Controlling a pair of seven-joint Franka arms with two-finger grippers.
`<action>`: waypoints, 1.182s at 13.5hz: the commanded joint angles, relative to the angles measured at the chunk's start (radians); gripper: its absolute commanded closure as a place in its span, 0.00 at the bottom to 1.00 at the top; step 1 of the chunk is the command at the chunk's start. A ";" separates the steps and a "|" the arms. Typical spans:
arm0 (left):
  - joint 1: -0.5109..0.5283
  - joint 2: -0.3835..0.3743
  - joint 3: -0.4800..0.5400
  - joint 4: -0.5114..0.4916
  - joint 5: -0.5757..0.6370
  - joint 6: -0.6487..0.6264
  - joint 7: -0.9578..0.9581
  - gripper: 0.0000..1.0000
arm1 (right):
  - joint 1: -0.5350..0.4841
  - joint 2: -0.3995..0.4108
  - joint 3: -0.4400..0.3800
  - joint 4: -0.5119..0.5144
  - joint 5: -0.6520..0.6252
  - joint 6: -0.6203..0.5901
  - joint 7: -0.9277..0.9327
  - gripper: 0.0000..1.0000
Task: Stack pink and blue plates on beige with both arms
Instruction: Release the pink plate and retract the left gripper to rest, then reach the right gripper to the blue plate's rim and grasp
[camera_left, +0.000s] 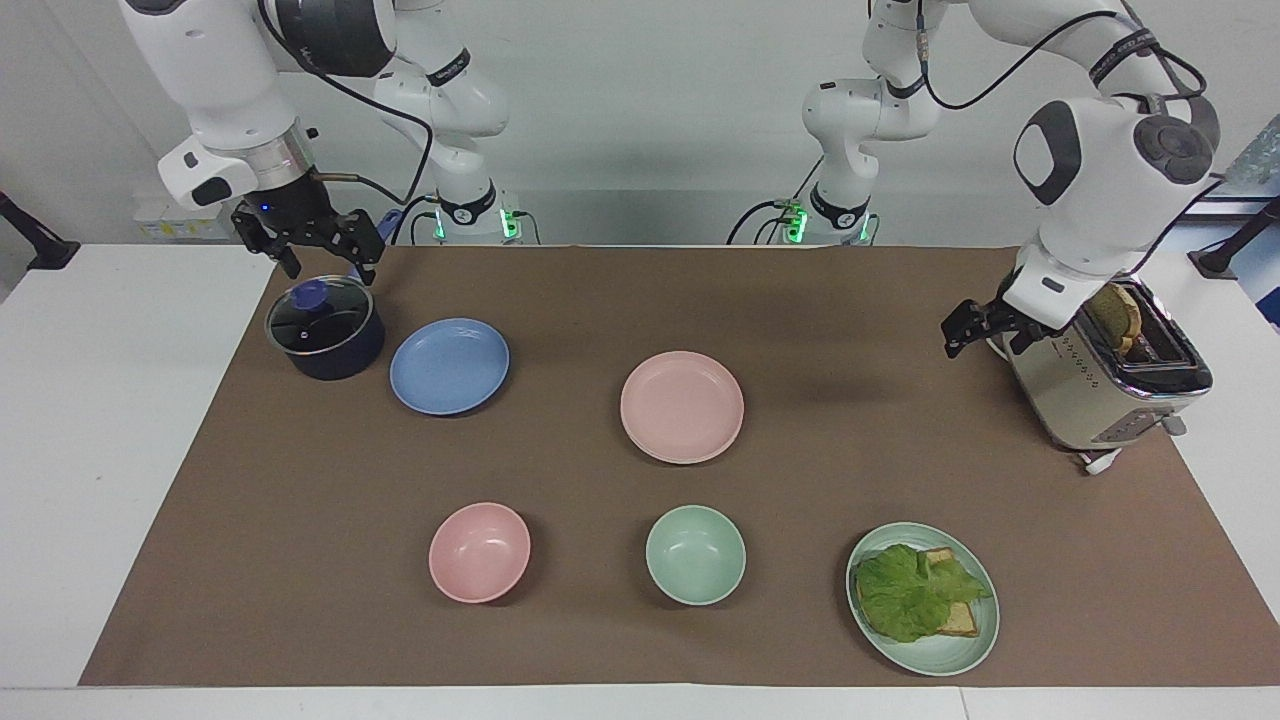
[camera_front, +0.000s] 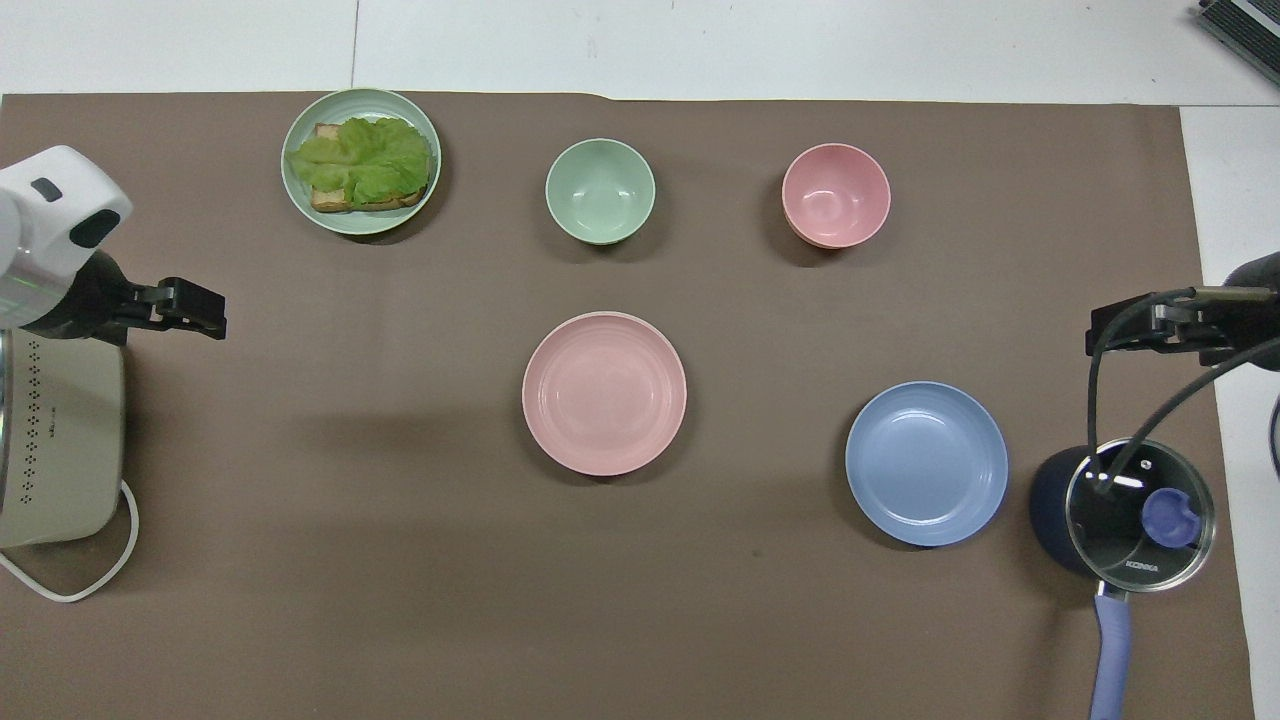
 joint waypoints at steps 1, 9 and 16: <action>0.010 0.004 -0.005 0.099 0.018 -0.108 0.016 0.00 | -0.028 -0.060 -0.002 -0.165 0.040 0.127 -0.047 0.00; 0.003 -0.061 -0.012 0.134 0.015 -0.170 -0.020 0.00 | -0.068 -0.031 -0.002 -0.522 0.062 0.498 -0.127 0.00; 0.009 -0.079 -0.011 0.088 0.016 -0.098 0.009 0.00 | -0.061 0.055 0.000 -0.617 0.085 0.604 -0.184 0.04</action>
